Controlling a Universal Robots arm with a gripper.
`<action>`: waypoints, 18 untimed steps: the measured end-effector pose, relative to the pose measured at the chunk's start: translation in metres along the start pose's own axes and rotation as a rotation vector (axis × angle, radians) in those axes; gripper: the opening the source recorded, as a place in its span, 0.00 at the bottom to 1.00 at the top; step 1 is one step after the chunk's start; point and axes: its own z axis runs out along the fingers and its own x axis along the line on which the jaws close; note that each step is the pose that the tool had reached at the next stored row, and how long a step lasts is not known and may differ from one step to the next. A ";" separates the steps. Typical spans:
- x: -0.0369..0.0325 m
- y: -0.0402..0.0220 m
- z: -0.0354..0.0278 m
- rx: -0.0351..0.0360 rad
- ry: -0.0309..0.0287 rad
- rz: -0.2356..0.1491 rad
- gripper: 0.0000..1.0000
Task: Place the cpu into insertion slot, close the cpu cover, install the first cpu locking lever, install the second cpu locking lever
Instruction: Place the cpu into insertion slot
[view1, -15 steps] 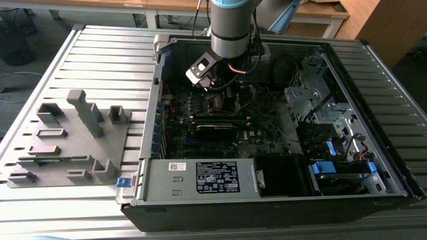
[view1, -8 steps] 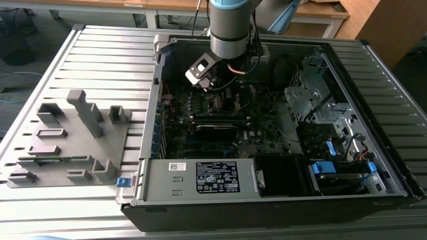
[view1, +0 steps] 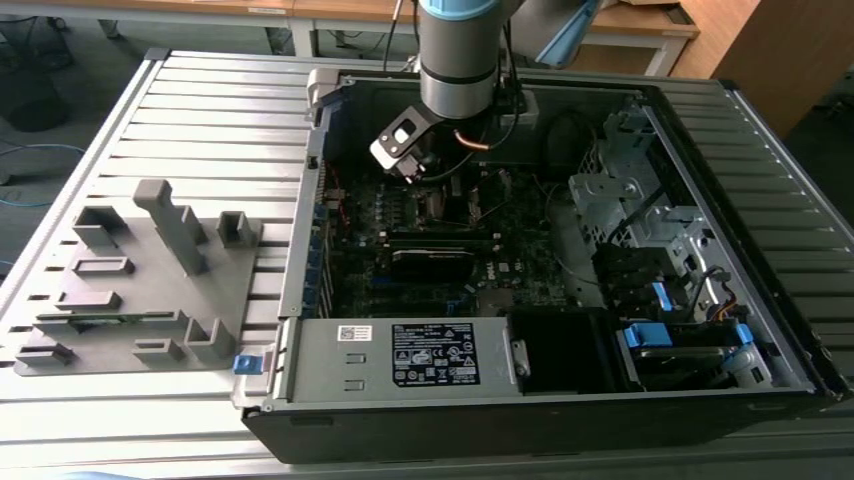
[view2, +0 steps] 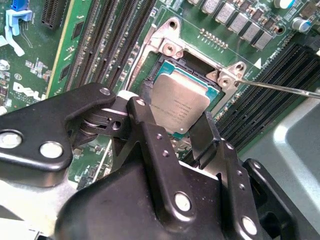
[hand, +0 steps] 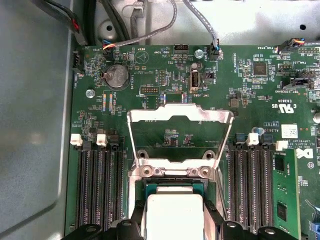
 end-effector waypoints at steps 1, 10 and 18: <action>0.0000 0.0000 0.0002 0.0001 -0.0002 0.000 0.54; 0.0000 0.0007 0.0009 0.0001 -0.0001 0.000 0.54; 0.0000 0.0006 0.0014 0.0001 -0.0003 0.000 0.54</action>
